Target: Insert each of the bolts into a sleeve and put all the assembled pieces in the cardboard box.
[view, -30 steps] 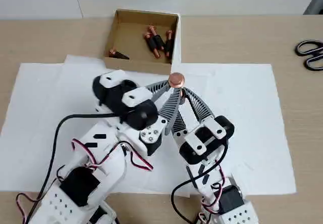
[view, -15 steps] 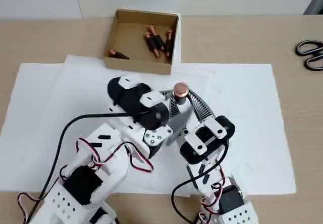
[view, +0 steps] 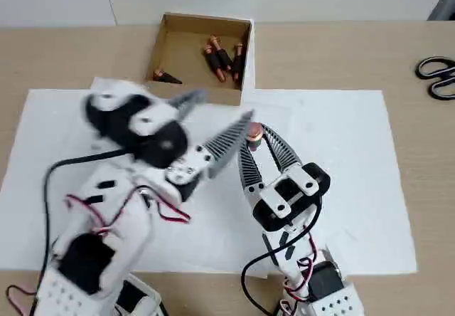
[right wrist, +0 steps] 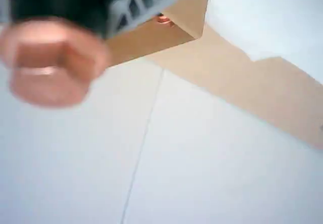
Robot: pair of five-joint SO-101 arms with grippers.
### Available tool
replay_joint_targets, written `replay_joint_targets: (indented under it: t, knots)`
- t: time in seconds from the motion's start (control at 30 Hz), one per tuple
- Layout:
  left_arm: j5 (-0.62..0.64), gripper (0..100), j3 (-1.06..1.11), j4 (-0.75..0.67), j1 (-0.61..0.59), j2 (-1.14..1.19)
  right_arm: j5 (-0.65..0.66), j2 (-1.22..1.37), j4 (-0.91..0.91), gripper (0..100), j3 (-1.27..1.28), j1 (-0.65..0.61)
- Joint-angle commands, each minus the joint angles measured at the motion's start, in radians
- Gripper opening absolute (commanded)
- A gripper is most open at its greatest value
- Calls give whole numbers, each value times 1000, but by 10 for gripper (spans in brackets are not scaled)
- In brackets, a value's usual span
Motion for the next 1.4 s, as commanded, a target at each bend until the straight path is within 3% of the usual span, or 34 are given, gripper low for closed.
replay_joint_targets:
  t: [0.0, 0.13, 0.27, 0.37, 0.47, 0.57, 0.67, 0.8, 1.0, 1.37]
  knots:
    - [-12, 205, -58, 89, -8, -77, -11, -21, -19, 5, 5, 2]
    - [-52, 3, 68, 98, -80, -218, -14, -21, -18, 5, 5, -2]
    - [-89, 20, 320, 97, -192, -388, -5, -19, 16, 4, 2, 4]
    - [-83, 6, 536, 63, -273, -528, 57, -19, 236, 4, -68, 21]
    - [-81, 6, 702, -18, -339, -683, 29, -16, 441, 4, -219, 90]
    - [-71, 6, 754, -31, -365, -689, 31, 31, 610, 3, -387, 156]
    - [18, 6, 760, -31, -373, -675, 44, 189, 693, 3, -506, 219]
    - [80, 6, 794, -31, -430, -675, 44, 463, 561, 3, -624, 255]
    - [74, 6, 891, -31, -559, -675, 44, 908, 259, 3, -767, 254]
    - [81, 6, 954, -28, -594, -675, 41, 1701, 170, 3, -1464, 177]
